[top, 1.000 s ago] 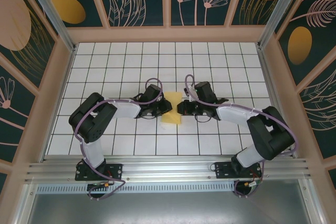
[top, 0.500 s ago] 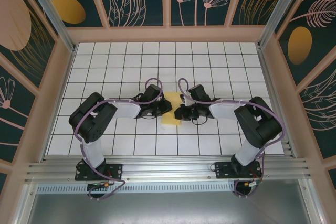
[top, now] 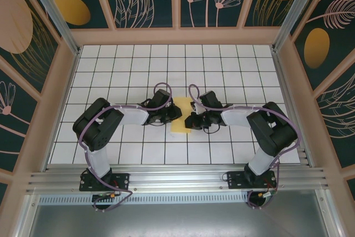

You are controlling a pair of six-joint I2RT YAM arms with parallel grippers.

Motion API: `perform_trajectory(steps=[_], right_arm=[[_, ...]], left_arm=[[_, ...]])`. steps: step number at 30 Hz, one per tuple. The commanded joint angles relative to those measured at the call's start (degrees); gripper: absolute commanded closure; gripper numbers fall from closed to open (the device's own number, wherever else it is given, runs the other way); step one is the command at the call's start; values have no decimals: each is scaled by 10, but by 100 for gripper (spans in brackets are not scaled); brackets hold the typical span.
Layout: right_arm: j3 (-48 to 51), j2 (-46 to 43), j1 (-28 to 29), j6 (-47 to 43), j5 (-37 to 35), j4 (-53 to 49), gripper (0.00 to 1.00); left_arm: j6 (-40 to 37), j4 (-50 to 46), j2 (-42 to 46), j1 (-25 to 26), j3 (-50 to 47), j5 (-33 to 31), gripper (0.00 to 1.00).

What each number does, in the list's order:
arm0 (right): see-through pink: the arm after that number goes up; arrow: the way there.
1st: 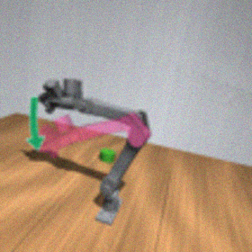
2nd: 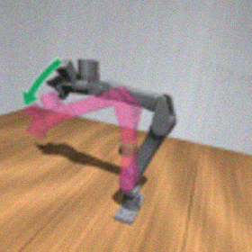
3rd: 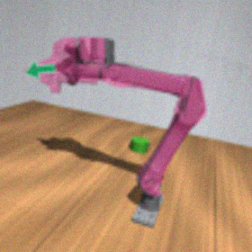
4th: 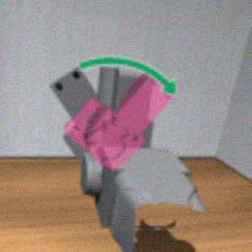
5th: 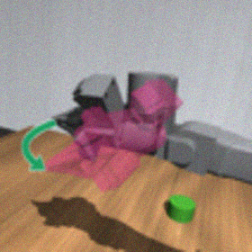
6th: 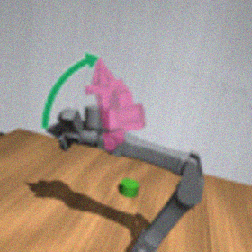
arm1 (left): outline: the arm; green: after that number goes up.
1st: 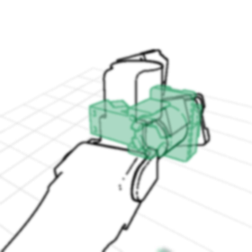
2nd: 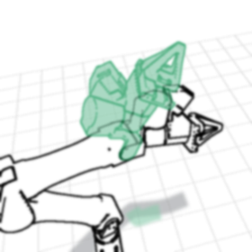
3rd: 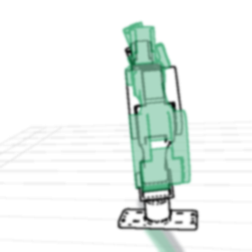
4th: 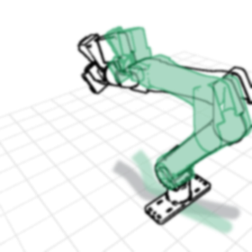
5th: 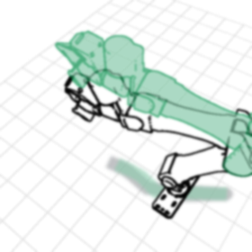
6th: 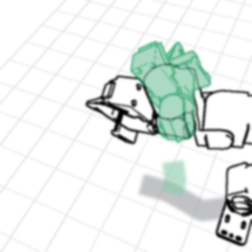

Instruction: Fold a paper plane with a square sheet of paper (pick it up from the middle)

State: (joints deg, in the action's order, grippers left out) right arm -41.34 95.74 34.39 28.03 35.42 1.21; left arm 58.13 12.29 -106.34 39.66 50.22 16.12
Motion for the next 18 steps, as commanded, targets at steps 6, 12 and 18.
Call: perform_trajectory(steps=[6, 12, 18], right_arm=[[21, 10, 1, -1, -10, -10, 88], [21, 15, -2, -12, -25, -21, 88], [37, 5, -2, -15, -25, -33, 87]], left_arm=[[-14, -11, -18, -1, -13, -1, 79], [-14, -11, -19, 0, -15, -2, 79], [-12, -11, -21, 0, -19, -5, 80]])
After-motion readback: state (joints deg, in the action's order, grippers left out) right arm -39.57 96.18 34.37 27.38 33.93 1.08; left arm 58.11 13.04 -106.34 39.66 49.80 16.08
